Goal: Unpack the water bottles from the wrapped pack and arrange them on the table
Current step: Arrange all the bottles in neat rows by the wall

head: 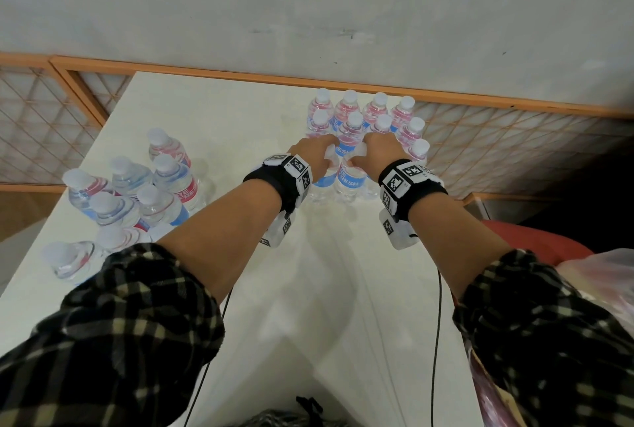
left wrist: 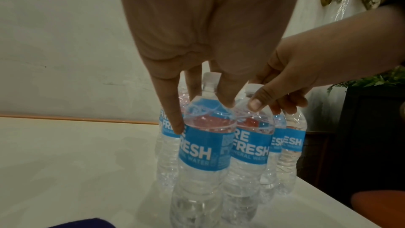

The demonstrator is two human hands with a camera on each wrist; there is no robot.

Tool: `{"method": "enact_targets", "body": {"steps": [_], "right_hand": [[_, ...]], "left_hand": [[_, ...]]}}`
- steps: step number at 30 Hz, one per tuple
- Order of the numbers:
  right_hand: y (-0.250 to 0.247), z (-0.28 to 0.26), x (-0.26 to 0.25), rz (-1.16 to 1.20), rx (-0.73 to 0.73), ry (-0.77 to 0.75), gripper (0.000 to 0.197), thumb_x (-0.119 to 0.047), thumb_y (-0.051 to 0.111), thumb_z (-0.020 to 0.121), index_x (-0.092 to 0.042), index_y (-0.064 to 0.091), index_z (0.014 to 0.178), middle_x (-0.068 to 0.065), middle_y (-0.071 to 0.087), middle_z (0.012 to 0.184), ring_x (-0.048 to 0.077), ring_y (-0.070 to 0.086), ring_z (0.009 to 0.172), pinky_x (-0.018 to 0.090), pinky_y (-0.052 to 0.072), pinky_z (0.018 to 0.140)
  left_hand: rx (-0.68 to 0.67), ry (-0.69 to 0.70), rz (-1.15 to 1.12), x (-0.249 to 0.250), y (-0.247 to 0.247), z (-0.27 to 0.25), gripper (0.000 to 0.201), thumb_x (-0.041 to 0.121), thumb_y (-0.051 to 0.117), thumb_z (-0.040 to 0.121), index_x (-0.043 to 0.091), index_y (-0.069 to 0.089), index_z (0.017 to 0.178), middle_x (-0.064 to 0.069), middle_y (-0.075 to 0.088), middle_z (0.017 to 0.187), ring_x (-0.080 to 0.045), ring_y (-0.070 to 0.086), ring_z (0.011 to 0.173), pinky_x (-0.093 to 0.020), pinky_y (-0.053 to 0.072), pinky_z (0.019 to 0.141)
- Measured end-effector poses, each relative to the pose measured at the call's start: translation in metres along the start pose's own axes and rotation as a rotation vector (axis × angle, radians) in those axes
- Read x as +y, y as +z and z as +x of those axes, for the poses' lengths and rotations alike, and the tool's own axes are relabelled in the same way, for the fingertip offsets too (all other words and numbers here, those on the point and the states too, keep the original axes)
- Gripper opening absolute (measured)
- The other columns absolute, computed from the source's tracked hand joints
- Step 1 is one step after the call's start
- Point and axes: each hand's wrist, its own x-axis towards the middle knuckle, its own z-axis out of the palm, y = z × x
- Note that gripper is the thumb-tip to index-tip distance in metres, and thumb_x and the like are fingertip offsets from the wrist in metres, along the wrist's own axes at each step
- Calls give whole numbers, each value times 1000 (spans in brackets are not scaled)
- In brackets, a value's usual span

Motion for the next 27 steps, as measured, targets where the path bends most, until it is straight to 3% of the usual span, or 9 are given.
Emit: {"method": "enact_targets", "body": {"steps": [4,9,12,14,17,20,22,25,27], "right_hand": [[0,-2,-1,-10,-18,-8,38,-30,66,85,-2,55,109,16,59,110,30,57,99,32,43,76],[-13,-2,3,-46,-85,-106,45,-12,58,88,-11,48,133,17,56,127,34,53,115,38,45,91],[-13,-1,2,-112,-88,-153,31,-9,50,91,-10,56,121,16,61,111,35,56,105,33,39,75],[-12,0,1,-115,-85,-135,24,-7,47,91,-6,58,112,14,57,96,34,57,99,31,33,71],[-9,2,2,-73,-66,-106,29,-6,50,89,-6,56,117,18,60,107,33,57,101,30,35,73],[-8,3,3,-33,-68,-100,39,-5,51,89,-8,52,128,18,59,119,34,55,109,34,42,83],[-8,4,2,-55,-69,-113,34,-4,50,90,-6,55,123,18,60,113,35,56,105,34,42,79],[-5,6,2,-67,-51,-129,24,-1,45,90,-4,58,109,13,54,91,28,51,84,31,35,70],[-1,7,4,-56,-36,-140,23,1,41,90,-13,56,100,9,47,87,23,43,81,30,32,70]], "left_hand": [[-2,1,-48,-7,0,1,56,17,55,93,18,33,144,-14,46,141,-33,46,127,-38,39,103],[15,-28,-31,-20,-4,3,64,24,65,86,19,34,142,-15,52,134,-33,50,121,-36,42,98],[16,5,-47,-18,-5,5,69,28,66,85,23,32,145,-12,52,136,-32,50,122,-36,41,98],[17,20,-42,-16,-4,8,64,27,66,85,23,36,142,-13,55,132,-32,53,119,-35,43,94],[46,-10,-39,-16,0,12,56,31,66,85,20,43,135,-13,60,122,-33,57,111,-35,45,88],[92,-61,-54,-16,5,14,58,39,66,83,19,41,132,-13,60,116,-33,58,106,-34,43,80],[105,-93,-75,-14,7,14,61,42,66,83,19,39,132,-13,58,116,-33,58,106,-36,45,82],[115,-112,-132,-13,9,14,62,42,67,83,18,38,132,-15,56,118,-35,57,107,-39,46,85],[102,-95,-153,-15,11,13,64,38,68,83,20,36,135,-16,55,119,-34,55,108,-38,45,86]]}}
